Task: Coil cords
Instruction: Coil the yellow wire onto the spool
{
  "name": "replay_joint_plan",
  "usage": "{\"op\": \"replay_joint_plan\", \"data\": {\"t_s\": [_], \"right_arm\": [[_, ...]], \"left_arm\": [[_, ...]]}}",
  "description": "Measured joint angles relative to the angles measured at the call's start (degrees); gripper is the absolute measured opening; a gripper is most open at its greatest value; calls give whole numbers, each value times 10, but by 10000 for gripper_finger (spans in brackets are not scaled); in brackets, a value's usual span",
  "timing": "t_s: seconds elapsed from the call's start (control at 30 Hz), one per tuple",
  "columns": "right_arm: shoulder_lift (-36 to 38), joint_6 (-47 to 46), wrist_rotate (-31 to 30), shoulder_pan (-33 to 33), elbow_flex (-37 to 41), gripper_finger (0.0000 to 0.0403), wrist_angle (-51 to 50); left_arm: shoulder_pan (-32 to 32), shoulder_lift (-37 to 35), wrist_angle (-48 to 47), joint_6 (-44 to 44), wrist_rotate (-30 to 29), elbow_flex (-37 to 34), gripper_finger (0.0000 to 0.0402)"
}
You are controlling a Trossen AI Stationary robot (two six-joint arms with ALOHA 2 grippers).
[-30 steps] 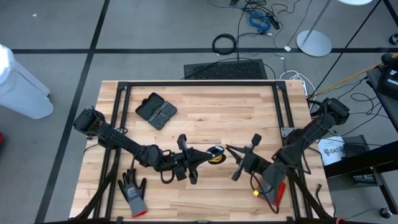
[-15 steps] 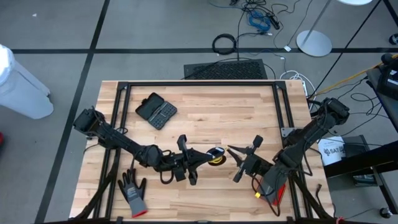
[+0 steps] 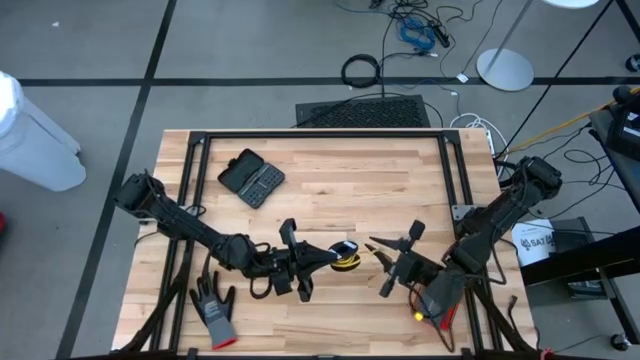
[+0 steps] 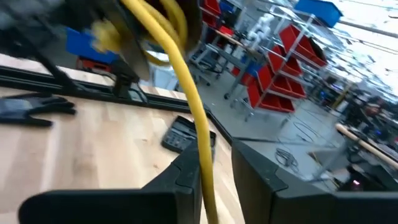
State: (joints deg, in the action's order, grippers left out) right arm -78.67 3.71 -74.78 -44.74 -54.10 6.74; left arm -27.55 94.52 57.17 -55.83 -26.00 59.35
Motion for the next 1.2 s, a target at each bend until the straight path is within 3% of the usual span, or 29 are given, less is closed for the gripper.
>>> {"op": "replay_joint_plan", "data": {"t_s": [0.2,0.47,0.63,0.77,0.97,1.2], "right_arm": [[35,4,1,-54,0,89,-1],[58,-21,-3,-119,0,155,-11],[59,-53,-55,-125,0,181,-54],[60,-62,-81,-138,0,188,-69],[84,-72,-19,-178,0,188,-61],[79,-76,-17,-155,0,188,-65]], "left_arm": [[2,0,-11,0,-8,0,2],[2,0,-12,1,-8,0,2],[2,0,-12,1,-8,0,2],[2,0,-12,1,-8,0,2],[5,0,-40,10,-11,0,2],[24,0,-70,73,39,0,2]]}}
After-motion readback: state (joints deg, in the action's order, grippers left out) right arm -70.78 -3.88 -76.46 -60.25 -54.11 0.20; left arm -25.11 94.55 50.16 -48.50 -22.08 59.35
